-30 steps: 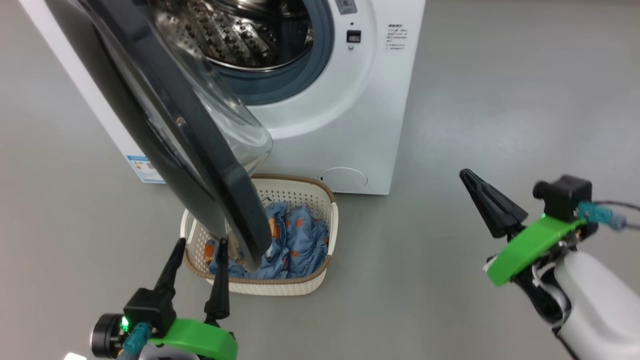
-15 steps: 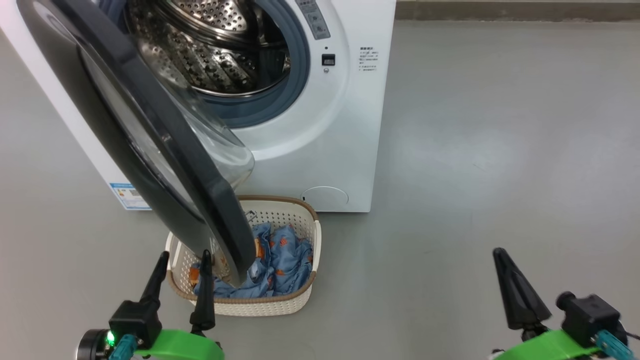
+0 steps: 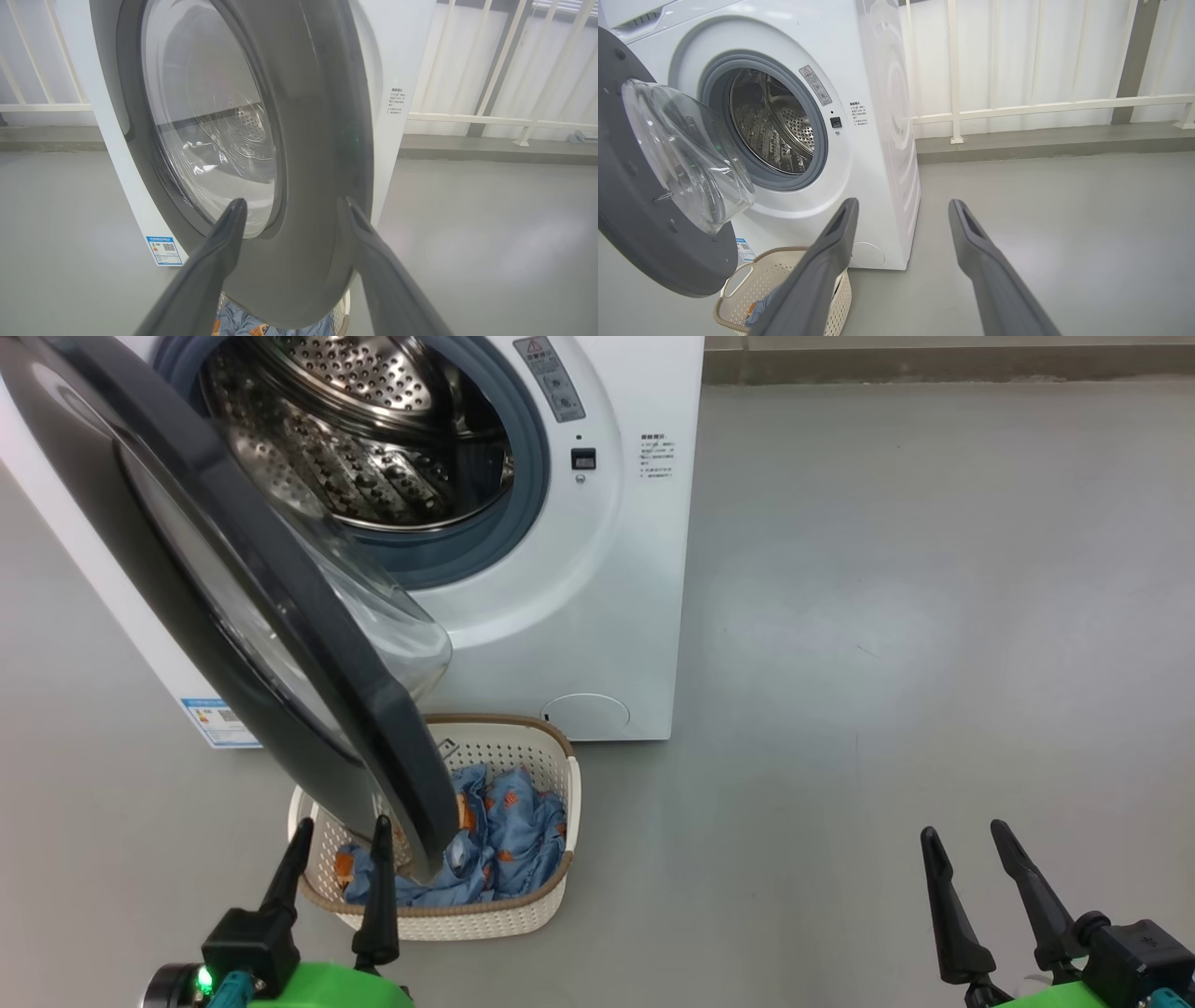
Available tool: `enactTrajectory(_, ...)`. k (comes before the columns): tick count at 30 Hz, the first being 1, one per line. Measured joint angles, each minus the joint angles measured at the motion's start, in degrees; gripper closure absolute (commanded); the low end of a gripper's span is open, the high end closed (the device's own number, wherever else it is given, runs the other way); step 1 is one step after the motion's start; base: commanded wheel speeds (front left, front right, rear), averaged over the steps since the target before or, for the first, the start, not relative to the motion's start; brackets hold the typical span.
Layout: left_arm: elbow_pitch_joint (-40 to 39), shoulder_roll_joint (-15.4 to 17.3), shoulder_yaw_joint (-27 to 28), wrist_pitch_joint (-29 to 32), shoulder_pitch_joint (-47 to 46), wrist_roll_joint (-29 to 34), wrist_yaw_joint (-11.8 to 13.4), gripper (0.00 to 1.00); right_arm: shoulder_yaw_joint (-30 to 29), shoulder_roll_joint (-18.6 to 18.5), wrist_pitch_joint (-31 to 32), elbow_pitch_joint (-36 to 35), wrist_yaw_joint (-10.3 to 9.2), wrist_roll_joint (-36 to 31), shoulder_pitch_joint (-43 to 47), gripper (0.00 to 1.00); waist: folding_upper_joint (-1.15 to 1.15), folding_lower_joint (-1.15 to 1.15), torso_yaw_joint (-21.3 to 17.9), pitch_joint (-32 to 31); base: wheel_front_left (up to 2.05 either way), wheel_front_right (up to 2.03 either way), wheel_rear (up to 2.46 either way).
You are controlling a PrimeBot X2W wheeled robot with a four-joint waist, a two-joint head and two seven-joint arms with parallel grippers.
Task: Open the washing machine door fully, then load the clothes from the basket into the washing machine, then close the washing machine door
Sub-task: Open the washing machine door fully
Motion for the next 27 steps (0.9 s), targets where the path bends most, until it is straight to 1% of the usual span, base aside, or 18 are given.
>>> enactTrajectory(7,0.12,0.00,0.01,0.00,0.00,0.03,0.00,0.00,0.08,0.01,-0.30,0.11,0.00,0.55,-0.02,0.00,0.00,0.00,-0.46,0.05,0.00,0.00,0.00)
enactTrajectory(27,0.31,0.00,-0.18,0.00,0.00,0.36,0.00,0.00,0.46,0.05,-0.74,1.09,0.00,0.59,-0.05,0.00,0.00,0.00,-0.01,0.14,0.00,0.00,0.00)
